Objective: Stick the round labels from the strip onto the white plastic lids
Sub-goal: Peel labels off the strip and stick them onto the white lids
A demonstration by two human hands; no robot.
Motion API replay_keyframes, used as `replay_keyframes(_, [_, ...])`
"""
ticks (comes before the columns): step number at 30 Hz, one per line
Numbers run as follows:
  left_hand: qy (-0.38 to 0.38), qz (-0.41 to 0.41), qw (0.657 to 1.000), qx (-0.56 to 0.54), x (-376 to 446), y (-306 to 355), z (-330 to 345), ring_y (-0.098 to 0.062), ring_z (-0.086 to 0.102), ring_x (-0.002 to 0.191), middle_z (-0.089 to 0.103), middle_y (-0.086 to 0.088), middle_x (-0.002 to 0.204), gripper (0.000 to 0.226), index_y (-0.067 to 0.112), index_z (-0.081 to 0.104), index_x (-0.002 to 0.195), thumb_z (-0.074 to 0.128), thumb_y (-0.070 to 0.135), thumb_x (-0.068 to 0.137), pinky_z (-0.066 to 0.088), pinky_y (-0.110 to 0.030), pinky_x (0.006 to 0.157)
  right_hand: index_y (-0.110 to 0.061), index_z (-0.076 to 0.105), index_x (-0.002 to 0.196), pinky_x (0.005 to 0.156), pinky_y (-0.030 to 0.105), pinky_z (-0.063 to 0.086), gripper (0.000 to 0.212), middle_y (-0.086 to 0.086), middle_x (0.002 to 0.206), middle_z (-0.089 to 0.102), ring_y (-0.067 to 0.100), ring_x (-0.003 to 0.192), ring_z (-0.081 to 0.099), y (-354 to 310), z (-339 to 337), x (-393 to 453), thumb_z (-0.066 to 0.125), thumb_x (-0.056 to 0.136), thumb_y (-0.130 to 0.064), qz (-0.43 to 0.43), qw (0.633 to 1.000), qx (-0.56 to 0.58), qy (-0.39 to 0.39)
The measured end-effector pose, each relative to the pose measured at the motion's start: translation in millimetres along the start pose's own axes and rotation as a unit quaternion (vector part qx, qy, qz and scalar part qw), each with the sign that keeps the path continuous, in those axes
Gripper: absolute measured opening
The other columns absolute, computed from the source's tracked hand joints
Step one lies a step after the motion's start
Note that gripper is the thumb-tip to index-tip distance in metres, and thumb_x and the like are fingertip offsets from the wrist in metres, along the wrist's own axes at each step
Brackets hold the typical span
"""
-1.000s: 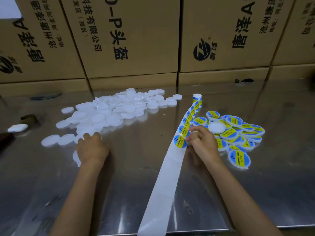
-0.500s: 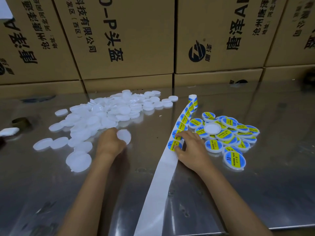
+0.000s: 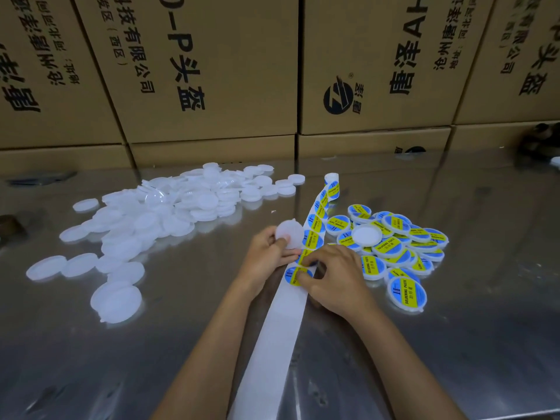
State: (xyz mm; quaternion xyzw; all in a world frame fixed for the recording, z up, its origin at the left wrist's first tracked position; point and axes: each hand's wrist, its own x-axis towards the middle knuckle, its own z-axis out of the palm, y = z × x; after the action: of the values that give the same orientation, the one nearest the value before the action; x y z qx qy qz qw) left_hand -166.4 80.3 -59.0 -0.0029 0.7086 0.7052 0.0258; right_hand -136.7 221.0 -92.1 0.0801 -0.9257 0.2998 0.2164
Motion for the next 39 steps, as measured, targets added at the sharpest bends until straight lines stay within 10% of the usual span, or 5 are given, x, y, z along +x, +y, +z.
replay_keyframes(14, [-0.039, 0.026, 0.996, 0.072, -2, -2, 2, -0.016, 0.071, 0.076, 0.063, -0.015, 0.111, 0.017, 0.01, 0.051, 0.115, 0.038, 0.002, 0.106, 0.059, -0.02, 0.063, -0.032, 0.071, 0.095, 0.114, 0.038, 0.017, 0.014, -0.022, 0.082, 0.053, 0.009, 0.106, 0.049, -1, -1, -1, 0.072, 0.082, -0.033, 0.02, 0.999, -0.037, 0.004])
replay_keyframes(22, [0.019, 0.059, 0.992, 0.107, -3, -4, 1, -0.029, 0.069, 0.095, 0.068, -0.021, 0.115, 0.019, 0.002, 0.058, 0.116, 0.048, -0.001, 0.1, 0.059, -0.044, 0.085, -0.018, 0.059, 0.08, 0.076, 0.027, 0.044, 0.017, -0.005, 0.083, 0.062, 0.014, 0.082, 0.052, -15, -10, -3, 0.069, 0.079, -0.005, 0.047, 0.971, 0.229, 0.052])
replay_keyframes(30, [0.015, -0.002, 0.998, -0.064, -7, 0, -3, -0.029, 0.074, 0.093, 0.071, -0.018, 0.113, 0.026, 0.008, 0.07, 0.116, 0.057, -0.001, 0.096, 0.063, -0.038, 0.078, -0.017, 0.055, 0.088, 0.068, 0.019, 0.052, 0.027, 0.004, 0.089, 0.065, 0.012, 0.075, 0.064, -17, -22, 4, 0.067, 0.084, 0.007, 0.127, 0.884, 0.431, 0.128])
replay_keyframes(39, [-0.11, -0.097, 0.963, -0.224, -19, 9, 10, -0.026, 0.075, 0.087, 0.073, -0.024, 0.106, 0.027, -0.006, 0.063, 0.115, 0.043, 0.003, 0.1, 0.062, -0.03, 0.071, -0.023, 0.056, 0.09, 0.066, 0.023, 0.054, 0.031, -0.005, 0.085, 0.066, 0.01, 0.073, 0.064, -15, -16, 3, 0.075, 0.081, 0.0, 0.099, 0.905, 0.394, 0.128])
